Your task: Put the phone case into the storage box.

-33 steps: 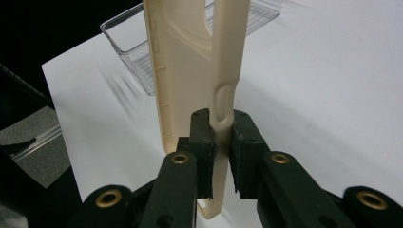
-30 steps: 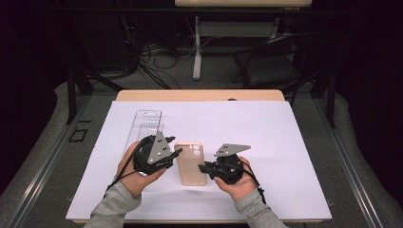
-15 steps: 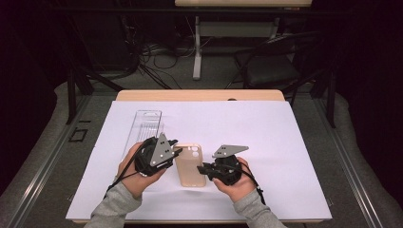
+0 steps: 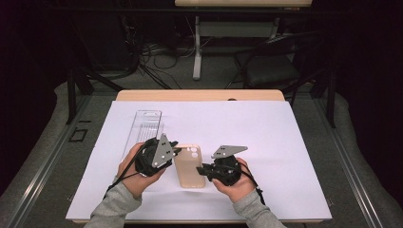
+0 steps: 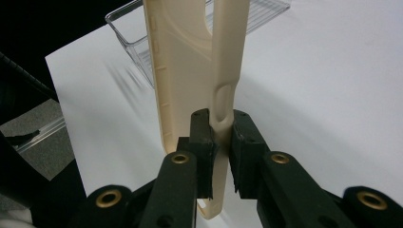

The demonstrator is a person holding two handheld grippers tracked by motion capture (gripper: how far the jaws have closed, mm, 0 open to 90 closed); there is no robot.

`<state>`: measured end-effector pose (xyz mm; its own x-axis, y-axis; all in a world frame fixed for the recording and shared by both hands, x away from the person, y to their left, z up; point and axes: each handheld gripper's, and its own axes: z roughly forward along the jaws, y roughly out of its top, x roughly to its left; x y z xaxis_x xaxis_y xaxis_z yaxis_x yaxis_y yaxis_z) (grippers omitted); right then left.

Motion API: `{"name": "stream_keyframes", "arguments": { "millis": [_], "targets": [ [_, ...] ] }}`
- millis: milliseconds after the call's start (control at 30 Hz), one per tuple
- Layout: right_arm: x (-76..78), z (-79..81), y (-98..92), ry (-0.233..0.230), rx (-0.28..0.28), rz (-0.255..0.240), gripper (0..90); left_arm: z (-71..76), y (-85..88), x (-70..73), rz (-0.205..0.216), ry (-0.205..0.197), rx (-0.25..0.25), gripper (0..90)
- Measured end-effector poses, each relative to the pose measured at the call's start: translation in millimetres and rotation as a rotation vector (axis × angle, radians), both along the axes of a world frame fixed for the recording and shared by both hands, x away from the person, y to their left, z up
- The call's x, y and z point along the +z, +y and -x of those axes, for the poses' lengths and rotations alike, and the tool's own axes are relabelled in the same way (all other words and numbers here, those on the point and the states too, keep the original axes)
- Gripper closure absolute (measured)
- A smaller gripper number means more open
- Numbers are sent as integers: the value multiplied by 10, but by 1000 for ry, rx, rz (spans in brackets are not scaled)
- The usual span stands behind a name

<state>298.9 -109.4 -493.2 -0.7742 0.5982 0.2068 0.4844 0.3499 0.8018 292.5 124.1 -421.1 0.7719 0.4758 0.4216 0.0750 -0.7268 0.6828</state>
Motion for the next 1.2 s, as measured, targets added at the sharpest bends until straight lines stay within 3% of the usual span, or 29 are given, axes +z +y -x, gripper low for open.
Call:
{"name": "stream_keyframes", "arguments": {
  "millis": [533,1200],
  "targets": [
    [-7,-7,-1,8,2,-2,810,-8,16,10,-6,4,-2,787],
    [-10,-11,-7,11,1,-8,811,-50,45,11,22,33,-10,794]
  ]
}}
